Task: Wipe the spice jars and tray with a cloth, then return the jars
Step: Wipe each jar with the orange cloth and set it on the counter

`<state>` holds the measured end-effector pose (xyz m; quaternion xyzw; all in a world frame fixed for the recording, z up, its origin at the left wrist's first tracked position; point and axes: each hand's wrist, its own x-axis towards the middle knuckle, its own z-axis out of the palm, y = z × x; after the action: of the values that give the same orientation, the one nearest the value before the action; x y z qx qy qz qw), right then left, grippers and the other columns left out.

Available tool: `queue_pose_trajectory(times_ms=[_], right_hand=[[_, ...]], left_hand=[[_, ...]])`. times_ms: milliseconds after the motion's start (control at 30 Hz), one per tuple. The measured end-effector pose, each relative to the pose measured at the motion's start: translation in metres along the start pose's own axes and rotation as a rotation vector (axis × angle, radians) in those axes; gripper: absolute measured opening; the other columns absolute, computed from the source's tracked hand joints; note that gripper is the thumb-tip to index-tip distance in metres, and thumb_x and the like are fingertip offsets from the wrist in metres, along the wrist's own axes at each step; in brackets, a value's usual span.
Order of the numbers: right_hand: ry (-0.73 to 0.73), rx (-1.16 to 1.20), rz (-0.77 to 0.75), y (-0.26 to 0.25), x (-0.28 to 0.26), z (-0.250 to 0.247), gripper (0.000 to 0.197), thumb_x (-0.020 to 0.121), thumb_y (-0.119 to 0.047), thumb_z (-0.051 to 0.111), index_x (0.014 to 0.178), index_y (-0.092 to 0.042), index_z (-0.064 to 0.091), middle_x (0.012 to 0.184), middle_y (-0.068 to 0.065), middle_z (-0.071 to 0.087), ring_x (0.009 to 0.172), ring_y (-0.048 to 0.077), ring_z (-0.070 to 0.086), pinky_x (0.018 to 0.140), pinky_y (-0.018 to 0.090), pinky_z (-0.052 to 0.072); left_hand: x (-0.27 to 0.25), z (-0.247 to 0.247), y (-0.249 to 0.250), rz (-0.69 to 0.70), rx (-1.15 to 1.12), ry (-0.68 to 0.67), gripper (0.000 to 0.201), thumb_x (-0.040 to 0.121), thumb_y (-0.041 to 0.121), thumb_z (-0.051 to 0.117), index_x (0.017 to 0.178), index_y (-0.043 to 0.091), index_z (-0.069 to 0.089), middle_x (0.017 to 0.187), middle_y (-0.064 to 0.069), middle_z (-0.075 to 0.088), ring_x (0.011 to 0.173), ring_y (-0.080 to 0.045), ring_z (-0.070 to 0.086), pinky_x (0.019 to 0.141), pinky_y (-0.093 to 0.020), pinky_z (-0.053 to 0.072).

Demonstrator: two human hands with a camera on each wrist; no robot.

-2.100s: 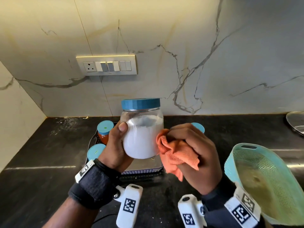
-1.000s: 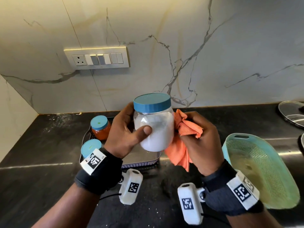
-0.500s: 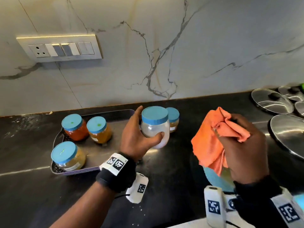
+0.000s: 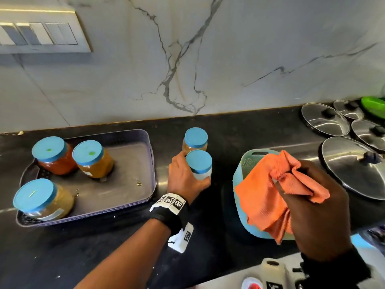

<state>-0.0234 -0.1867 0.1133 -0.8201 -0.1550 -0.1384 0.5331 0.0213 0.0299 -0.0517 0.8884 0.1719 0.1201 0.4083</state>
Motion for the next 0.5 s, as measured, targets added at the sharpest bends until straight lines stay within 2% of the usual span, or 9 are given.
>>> queue_pose_trajectory(times_ms=[133, 233, 300, 400, 500], right_hand=[[-0.01, 0.003, -0.011, 0.003, 0.003, -0.008, 0.046, 0.082, 0.014, 0.068, 0.096, -0.03, 0.064, 0.085, -0.036, 0.067, 0.081, -0.011, 0.064, 0.072, 0.001, 0.043], [-0.014, 0.003, -0.016, 0.007, 0.004, -0.011, 0.038, 0.083, 0.012, 0.068, 0.101, -0.022, 0.064, 0.086, -0.04, 0.065, 0.084, -0.014, 0.063, 0.073, 0.0, 0.043], [-0.025, 0.01, -0.03, 0.008, 0.004, -0.012, 0.039, 0.083, 0.011, 0.068, 0.101, -0.022, 0.063, 0.087, -0.041, 0.064, 0.085, -0.014, 0.063, 0.074, 0.0, 0.044], [-0.036, 0.031, -0.041, 0.012, 0.004, -0.012, 0.038, 0.083, 0.011, 0.068, 0.102, -0.022, 0.063, 0.09, -0.04, 0.065, 0.087, -0.013, 0.063, 0.075, 0.001, 0.044], [-0.04, 0.056, -0.033, 0.016, 0.004, -0.012, 0.036, 0.084, 0.008, 0.068, 0.103, -0.022, 0.066, 0.093, -0.032, 0.069, 0.089, -0.006, 0.066, 0.076, 0.005, 0.046]], left_hand=[[0.001, 0.012, 0.0, -0.043, 0.082, -0.011, 0.101, 0.061, 0.053, 0.087, 0.137, 0.008, 0.038, 0.128, -0.009, 0.048, 0.112, -0.026, 0.053, 0.096, -0.036, 0.049], [0.002, 0.019, 0.003, -0.047, 0.117, 0.026, 0.099, 0.059, 0.051, 0.089, 0.133, 0.006, 0.04, 0.124, -0.01, 0.047, 0.11, -0.027, 0.052, 0.095, -0.037, 0.048], [0.004, 0.022, 0.007, -0.072, 0.111, 0.057, 0.099, 0.056, 0.049, 0.093, 0.129, 0.006, 0.042, 0.121, -0.009, 0.047, 0.111, -0.026, 0.051, 0.094, -0.034, 0.046], [0.007, 0.023, 0.014, -0.134, 0.12, 0.066, 0.102, 0.052, 0.054, 0.094, 0.127, 0.008, 0.041, 0.12, -0.007, 0.045, 0.113, -0.024, 0.049, 0.095, -0.031, 0.045], [0.006, 0.018, 0.016, -0.168, 0.126, 0.001, 0.115, 0.051, 0.054, 0.094, 0.138, 0.011, 0.032, 0.128, -0.006, 0.04, 0.12, -0.023, 0.045, 0.102, -0.032, 0.044]])
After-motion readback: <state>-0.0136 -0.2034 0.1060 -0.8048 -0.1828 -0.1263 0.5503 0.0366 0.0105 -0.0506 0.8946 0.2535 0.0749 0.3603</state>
